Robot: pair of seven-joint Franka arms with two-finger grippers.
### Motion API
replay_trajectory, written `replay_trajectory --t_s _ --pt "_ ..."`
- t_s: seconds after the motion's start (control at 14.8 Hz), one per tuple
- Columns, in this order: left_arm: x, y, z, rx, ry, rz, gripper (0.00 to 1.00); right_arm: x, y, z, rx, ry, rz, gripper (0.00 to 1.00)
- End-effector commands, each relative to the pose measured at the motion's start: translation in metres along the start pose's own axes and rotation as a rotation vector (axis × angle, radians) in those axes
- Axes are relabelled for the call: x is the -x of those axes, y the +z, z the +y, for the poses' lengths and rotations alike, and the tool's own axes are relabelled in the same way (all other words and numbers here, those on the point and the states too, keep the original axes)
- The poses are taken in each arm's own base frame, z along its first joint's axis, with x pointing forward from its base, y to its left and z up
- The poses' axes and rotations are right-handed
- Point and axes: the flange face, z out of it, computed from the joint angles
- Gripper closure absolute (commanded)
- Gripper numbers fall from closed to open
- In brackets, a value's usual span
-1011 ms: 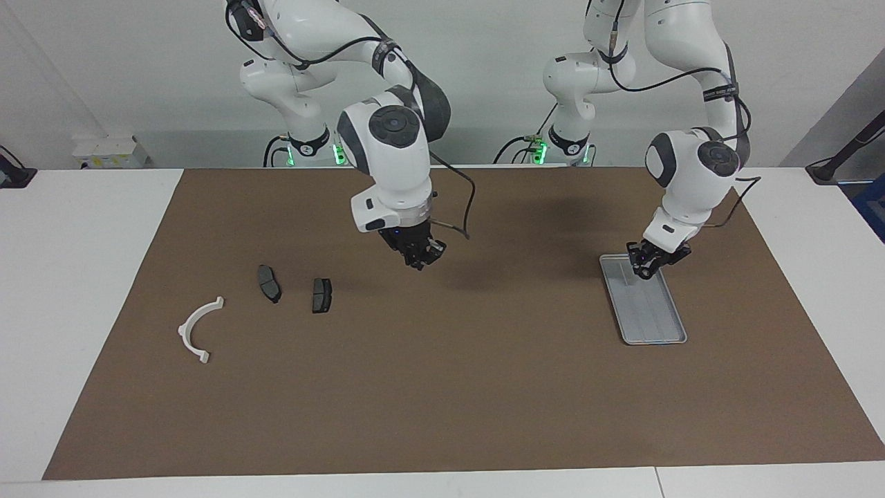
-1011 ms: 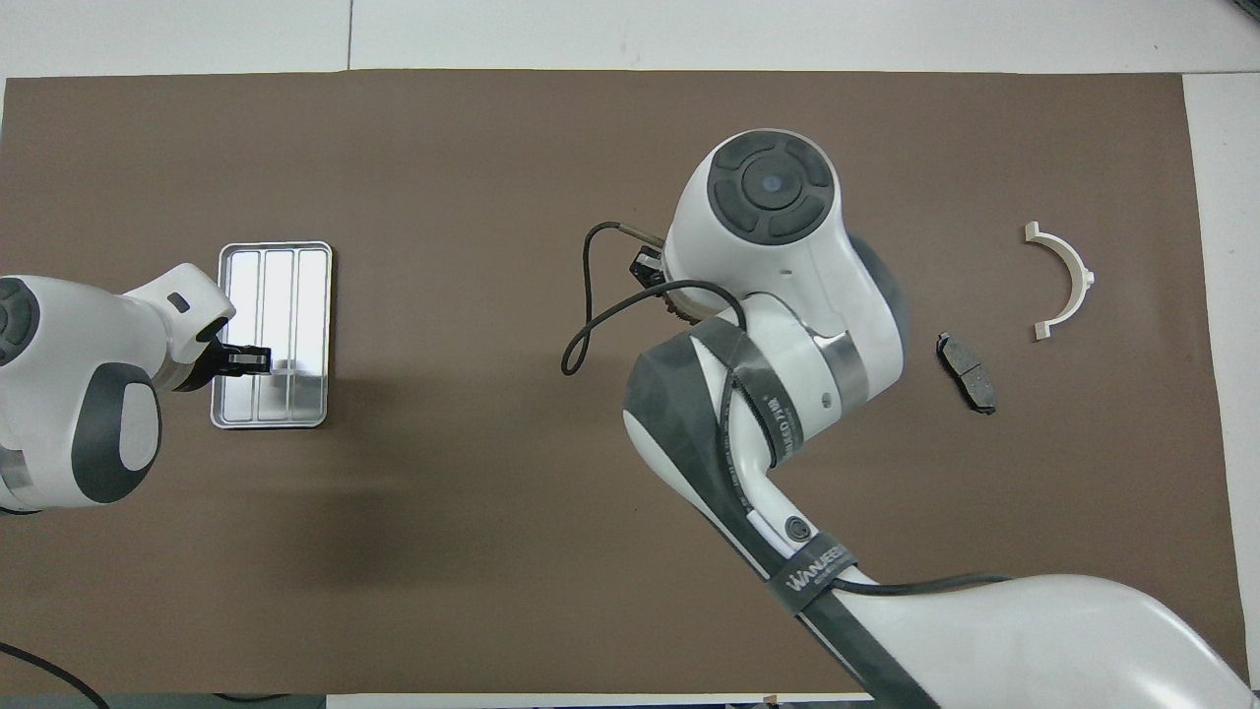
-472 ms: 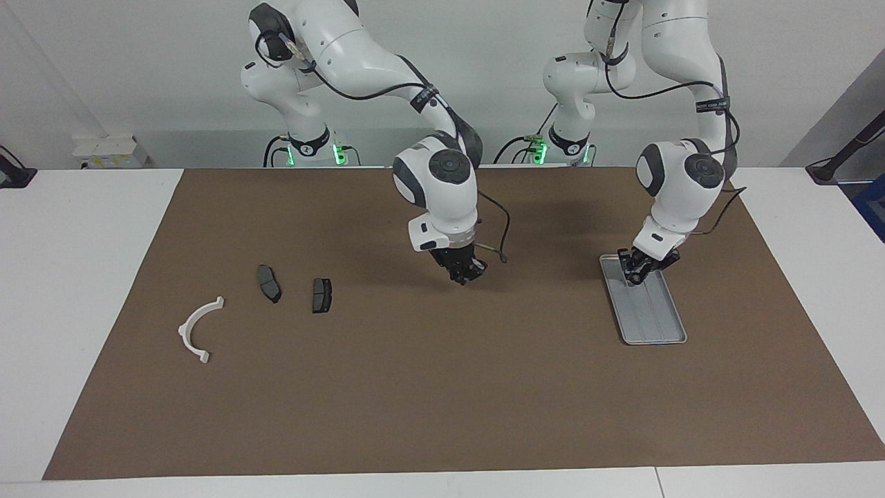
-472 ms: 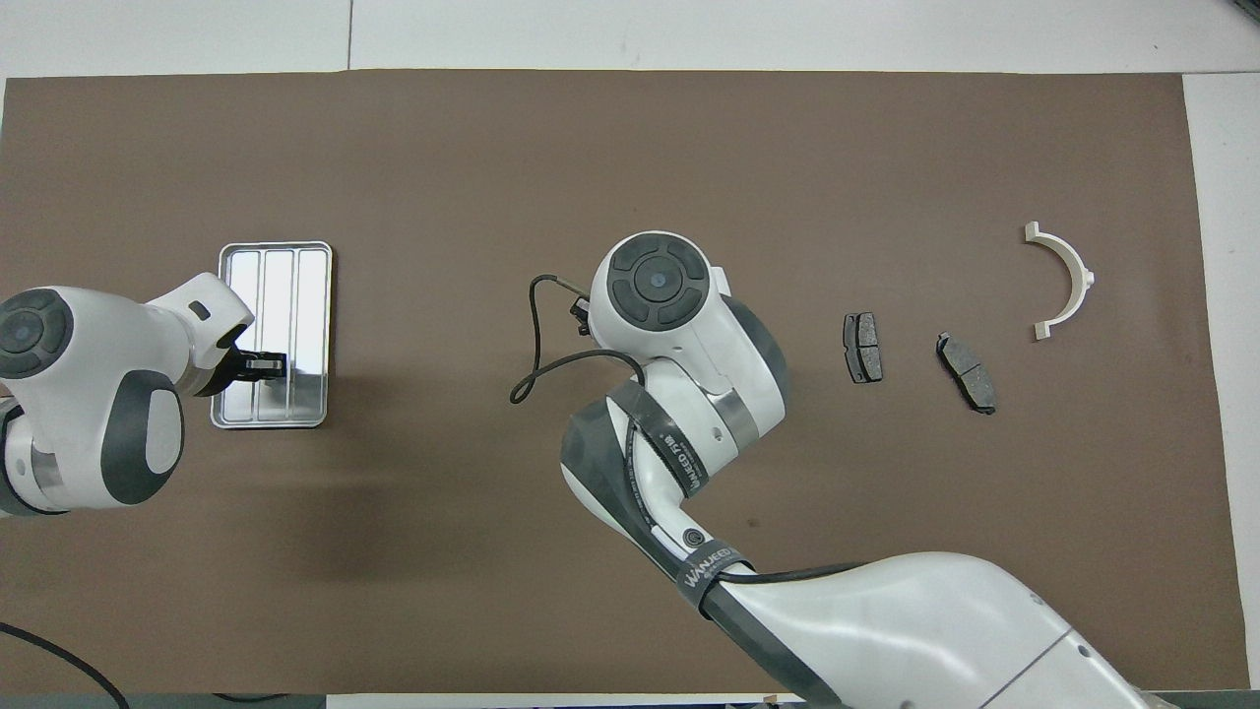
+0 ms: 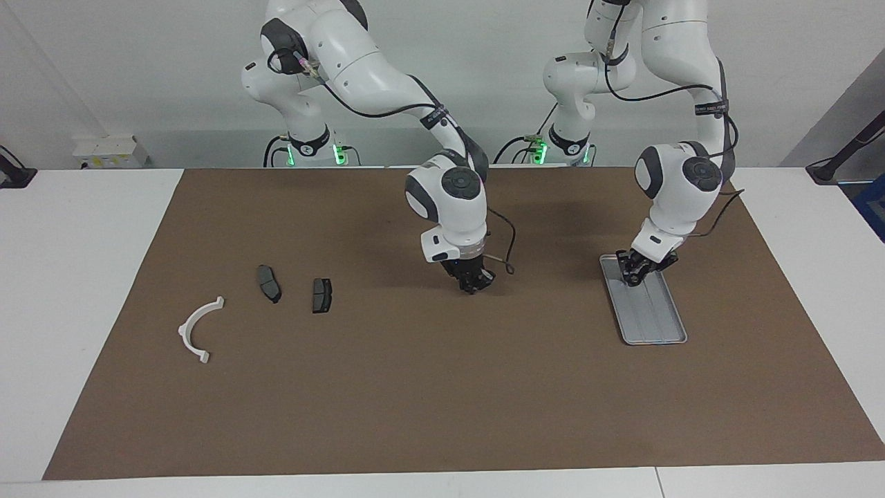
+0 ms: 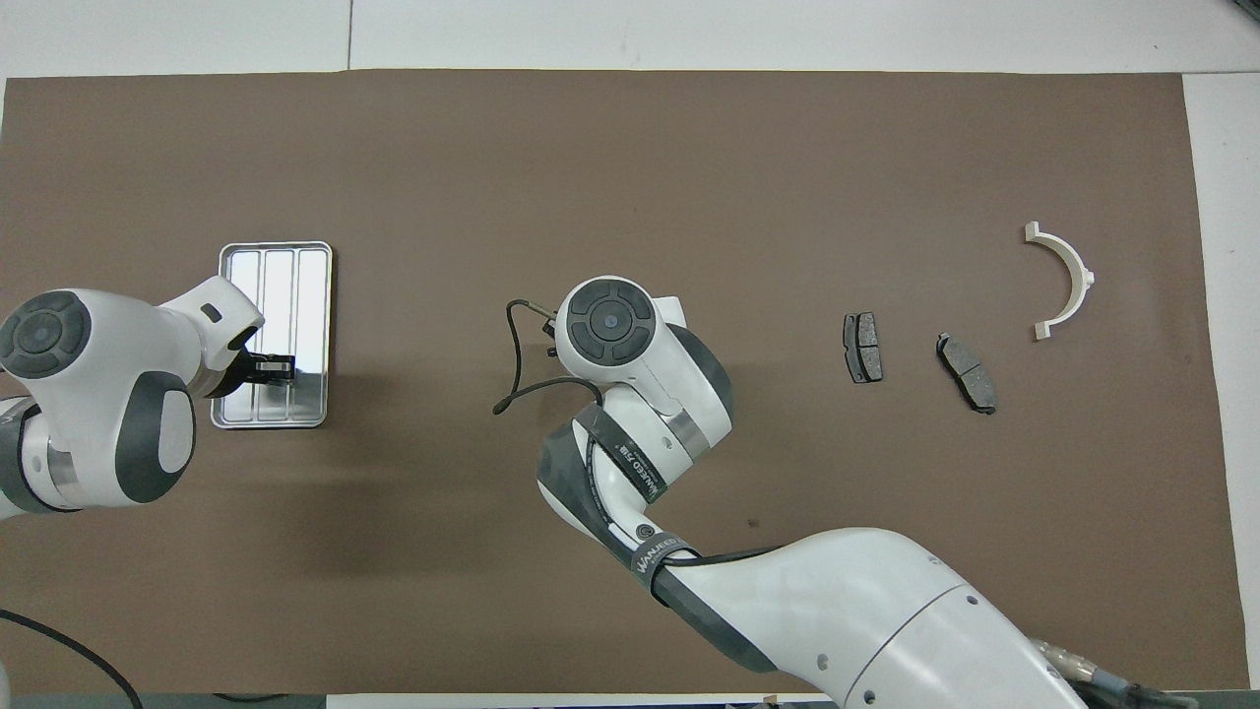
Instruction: Pick bearing gear from pile to tray
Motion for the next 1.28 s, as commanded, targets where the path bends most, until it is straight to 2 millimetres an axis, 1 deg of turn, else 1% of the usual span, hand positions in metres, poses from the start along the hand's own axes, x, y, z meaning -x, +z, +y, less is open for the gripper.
replay_trajectory --t_s 0.0,0.07,0.13,0.27,0.34,0.4,0.47,0.54,0.61,0.67,0.74,0.81,0.88,0.94,1.01,1.08,1.21 --pt "0.002 0.008 0.009 0.003 0.002 0.015 1.00 -0.006 0.004 0.000 0.000 0.031 0.012 0.77" --pt "0.001 0.011 0.008 0.003 0.002 0.014 1.00 -0.006 0.003 0.000 0.001 0.038 0.013 0.19" --pt "0.001 0.011 0.008 0.003 0.004 0.014 1.00 -0.005 0.001 -0.001 0.006 0.043 0.014 0.00" --pt "0.000 0.009 0.007 0.003 0.007 0.004 1.00 -0.009 -0.008 -0.006 0.015 0.049 0.009 0.00" --pt "-0.002 0.005 0.007 0.004 0.011 -0.006 0.28 -0.016 -0.016 -0.008 0.010 0.059 0.012 0.00" --pt "-0.007 -0.004 0.006 0.003 0.014 -0.019 0.00 -0.024 -0.030 -0.011 0.007 0.065 0.017 0.00" --pt "-0.013 -0.019 0.006 0.004 0.014 -0.041 0.00 -0.037 -0.045 -0.012 0.003 0.077 0.021 0.00" --pt "-0.021 -0.038 0.007 0.004 0.014 -0.072 0.00 -0.058 -0.063 -0.008 -0.015 0.101 0.032 0.00" --pt "-0.031 -0.061 0.014 0.004 0.014 -0.090 0.00 -0.077 -0.074 -0.002 -0.030 0.125 0.036 0.00" --pt "-0.039 -0.084 0.039 0.001 0.008 -0.094 0.00 -0.094 -0.084 0.006 -0.041 0.117 0.041 0.00" --pt "-0.045 -0.103 0.071 -0.005 -0.059 -0.081 0.00 -0.108 -0.098 0.012 -0.056 0.084 0.047 0.00" --pt "-0.048 -0.115 0.102 -0.010 -0.143 -0.059 0.00 -0.123 -0.103 0.021 -0.056 0.051 0.050 0.00" --pt "-0.046 -0.121 0.142 -0.011 -0.199 -0.043 0.00 -0.136 -0.111 0.029 -0.050 0.017 0.052 0.00" --pt "-0.041 -0.124 0.182 -0.009 -0.230 -0.026 0.00 -0.147 -0.114 0.036 -0.046 -0.013 0.055 0.00" --pt "-0.033 -0.127 0.218 -0.005 -0.249 -0.014 0.00 -0.156 -0.117 0.043 -0.044 -0.041 0.055 0.00" --pt "-0.024 -0.129 0.249 0.001 -0.260 -0.002 0.00 -0.164 -0.121 0.048 -0.051 -0.052 0.052 0.00" --pt "-0.006 -0.128 0.301 0.020 -0.256 0.019 0.00 -0.184 -0.125 0.063 -0.046 -0.080 0.049 0.00"
